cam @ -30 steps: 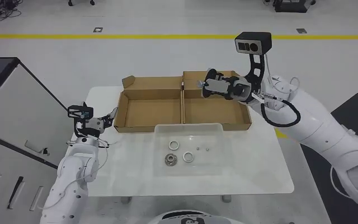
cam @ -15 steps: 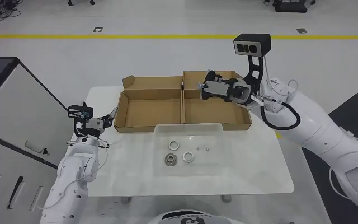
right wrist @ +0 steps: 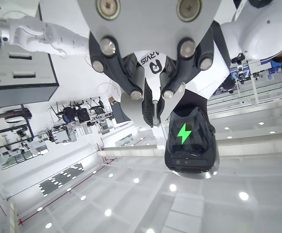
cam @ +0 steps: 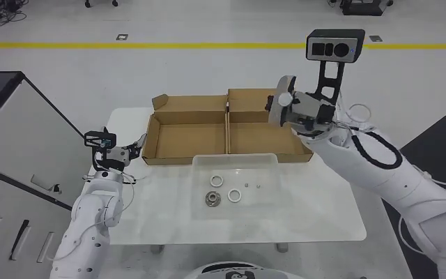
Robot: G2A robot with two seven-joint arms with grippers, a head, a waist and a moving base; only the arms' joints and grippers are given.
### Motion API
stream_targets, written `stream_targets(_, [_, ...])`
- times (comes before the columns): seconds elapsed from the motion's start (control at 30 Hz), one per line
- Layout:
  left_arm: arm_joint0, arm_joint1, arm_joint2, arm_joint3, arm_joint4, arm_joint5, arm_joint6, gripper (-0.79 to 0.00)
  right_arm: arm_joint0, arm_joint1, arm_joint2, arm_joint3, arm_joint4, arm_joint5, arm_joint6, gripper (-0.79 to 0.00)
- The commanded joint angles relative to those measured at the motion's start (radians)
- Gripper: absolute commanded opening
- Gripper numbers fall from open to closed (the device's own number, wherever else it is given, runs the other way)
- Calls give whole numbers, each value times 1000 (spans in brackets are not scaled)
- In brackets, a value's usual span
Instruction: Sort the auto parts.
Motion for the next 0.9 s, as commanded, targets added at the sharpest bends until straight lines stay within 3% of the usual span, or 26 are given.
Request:
stream_targets(0.0, [0, 0, 0, 0, 0, 0, 0, 0, -6, -13, 22, -19, 32, 12, 12, -785])
stream_targets(0.3, [0, 0, 0, 0, 0, 0, 0, 0, -68, -78, 130, -38, 71, 103, 103, -785])
stream_targets(0.47, [0, 0, 0, 0, 0, 0, 0, 0, -93, -92, 191, 61, -60, 157, 157, -785])
stream_targets(0.73, [0, 0, 0, 0, 0, 0, 0, 0, -97, -95, 244, 101, -279, 239, 196, -785])
stream_targets(0.87, [0, 0, 0, 0, 0, 0, 0, 0, -125, -106, 249, 68, -233, 224, 177, -785])
